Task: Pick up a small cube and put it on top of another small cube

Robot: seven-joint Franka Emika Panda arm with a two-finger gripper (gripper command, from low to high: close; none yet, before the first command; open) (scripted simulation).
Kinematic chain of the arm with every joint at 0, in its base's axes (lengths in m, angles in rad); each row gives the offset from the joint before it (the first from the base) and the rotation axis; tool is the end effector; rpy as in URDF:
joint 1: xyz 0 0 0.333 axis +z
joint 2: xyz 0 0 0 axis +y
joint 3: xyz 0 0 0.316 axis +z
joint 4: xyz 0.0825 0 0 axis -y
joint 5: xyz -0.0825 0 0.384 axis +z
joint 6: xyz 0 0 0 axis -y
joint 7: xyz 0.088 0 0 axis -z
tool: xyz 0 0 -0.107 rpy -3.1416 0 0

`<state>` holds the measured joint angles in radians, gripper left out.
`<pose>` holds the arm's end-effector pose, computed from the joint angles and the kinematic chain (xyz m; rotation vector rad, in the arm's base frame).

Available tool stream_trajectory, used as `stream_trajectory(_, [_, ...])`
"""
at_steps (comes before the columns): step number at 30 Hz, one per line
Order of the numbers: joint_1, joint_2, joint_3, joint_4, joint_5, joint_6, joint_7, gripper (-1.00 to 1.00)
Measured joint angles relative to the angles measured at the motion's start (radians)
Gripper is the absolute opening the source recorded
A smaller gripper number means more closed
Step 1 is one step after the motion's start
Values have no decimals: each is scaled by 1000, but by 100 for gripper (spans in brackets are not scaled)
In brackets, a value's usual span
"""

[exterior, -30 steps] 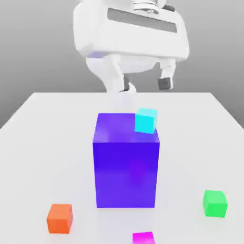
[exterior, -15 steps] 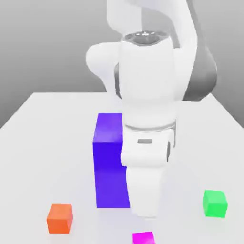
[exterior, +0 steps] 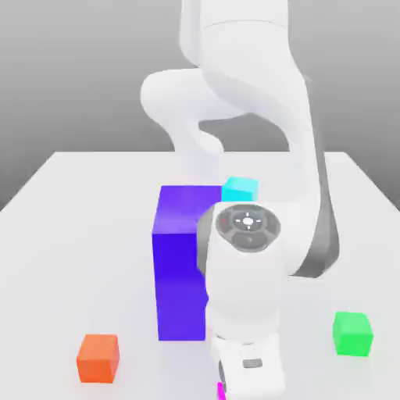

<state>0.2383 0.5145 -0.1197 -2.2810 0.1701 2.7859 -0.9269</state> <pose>0.5201 0.0502 0.1286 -2.8274 -1.3678 0.0026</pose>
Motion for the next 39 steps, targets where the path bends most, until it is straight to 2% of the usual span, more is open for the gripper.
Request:
stream_trajectory(6, [27, -155, -29, -38, -49, -118, 12, -100])
stream_trajectory(22, [54, -320, 234, -164, -130, -162, -735, -100])
stream_trajectory(31, [101, -407, 349, -234, -211, -168, -1129, -100])
stream_trajectory(35, [122, -297, 326, -232, -282, -62, -1115, -100])
stream_trajectory(36, [133, -263, 313, -231, -299, -31, -1103, 100])
stream_trajectory(39, [133, -263, 313, -231, -299, -31, -1103, 100])
